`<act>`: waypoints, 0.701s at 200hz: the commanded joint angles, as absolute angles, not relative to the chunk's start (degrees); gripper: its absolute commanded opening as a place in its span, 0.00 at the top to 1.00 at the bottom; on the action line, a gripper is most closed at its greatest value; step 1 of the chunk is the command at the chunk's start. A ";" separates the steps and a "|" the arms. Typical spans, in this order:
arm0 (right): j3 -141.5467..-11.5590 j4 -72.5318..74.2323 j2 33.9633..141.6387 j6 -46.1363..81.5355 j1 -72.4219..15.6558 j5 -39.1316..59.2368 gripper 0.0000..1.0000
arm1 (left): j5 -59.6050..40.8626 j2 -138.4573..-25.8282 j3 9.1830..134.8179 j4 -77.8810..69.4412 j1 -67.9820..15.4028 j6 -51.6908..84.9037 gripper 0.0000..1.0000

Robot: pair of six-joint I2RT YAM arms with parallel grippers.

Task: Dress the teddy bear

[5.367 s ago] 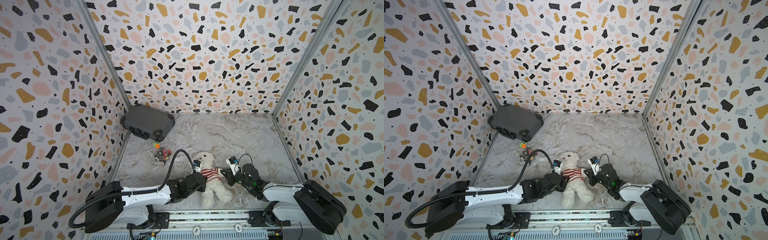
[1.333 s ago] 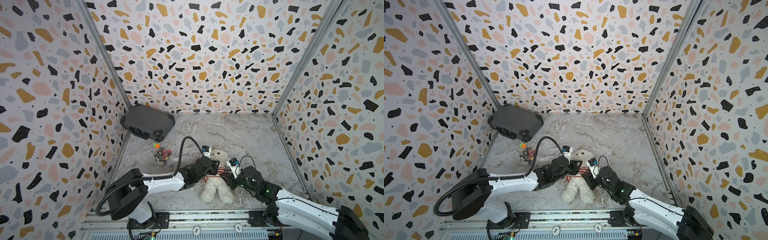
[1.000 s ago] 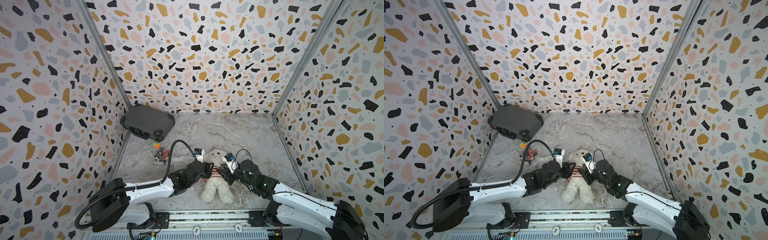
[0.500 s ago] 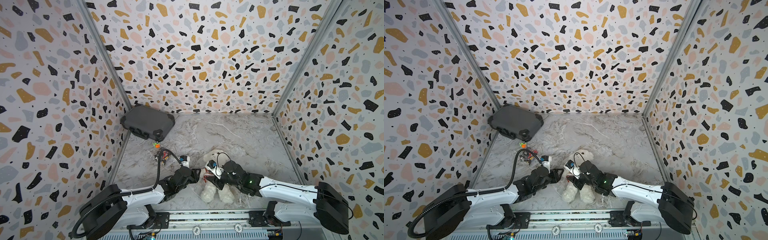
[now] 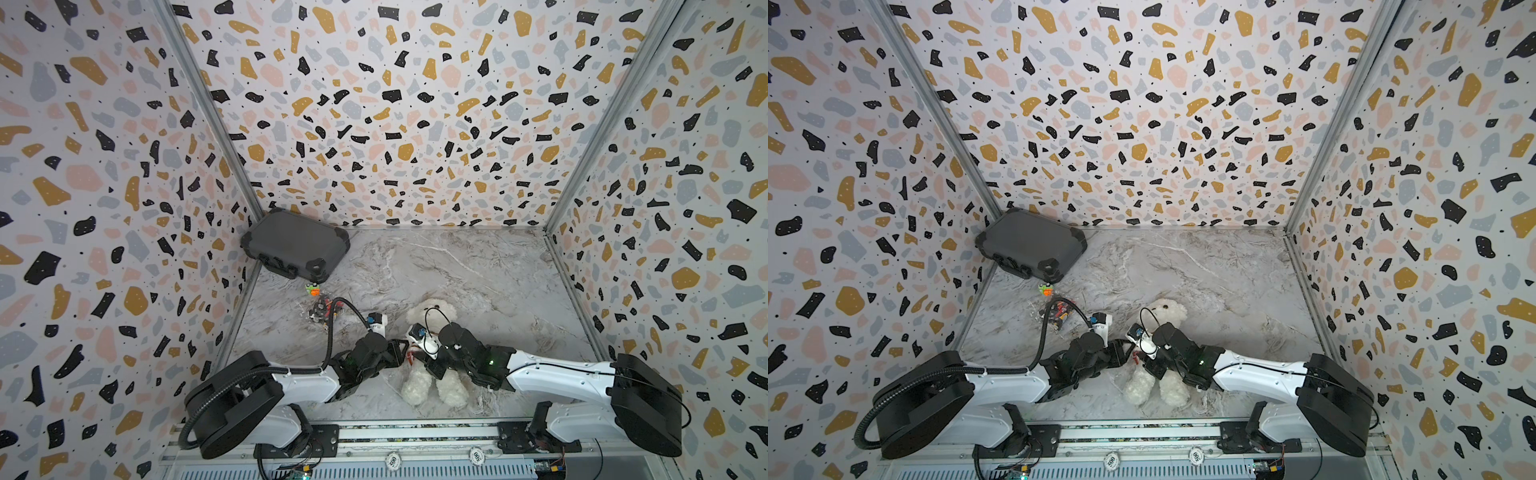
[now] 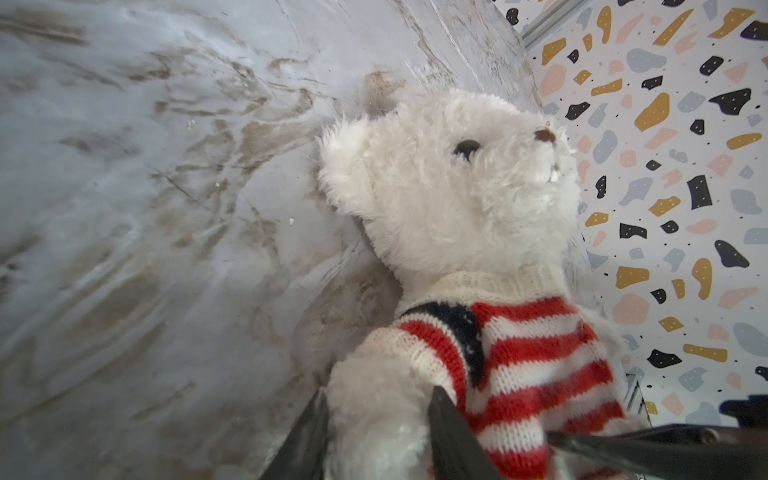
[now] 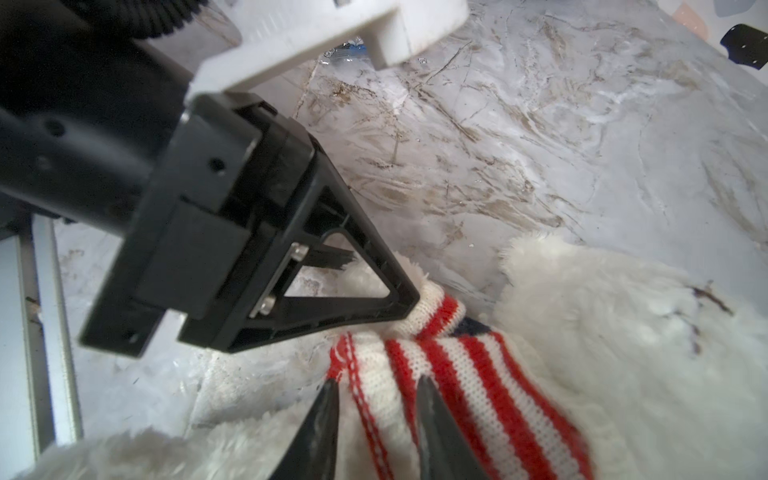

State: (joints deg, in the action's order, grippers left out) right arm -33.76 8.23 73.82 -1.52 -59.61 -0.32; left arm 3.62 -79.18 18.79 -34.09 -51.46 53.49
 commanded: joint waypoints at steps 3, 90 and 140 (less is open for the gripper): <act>-35.18 8.65 73.17 -2.37 -59.98 -2.67 0.76 | 2.20 -79.99 20.10 -38.48 -51.28 53.36 0.68; -32.81 6.08 67.81 -2.90 -60.61 -4.20 0.98 | 3.93 -79.47 20.04 -39.55 -51.29 54.83 1.00; -31.02 2.57 64.04 -2.04 -62.00 -3.88 1.00 | 6.96 -76.62 19.53 -37.47 -51.29 55.87 1.00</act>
State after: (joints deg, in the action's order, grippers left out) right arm -31.92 5.82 66.02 -2.66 -61.08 -3.68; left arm 3.97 -78.67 18.79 -36.38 -51.46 55.18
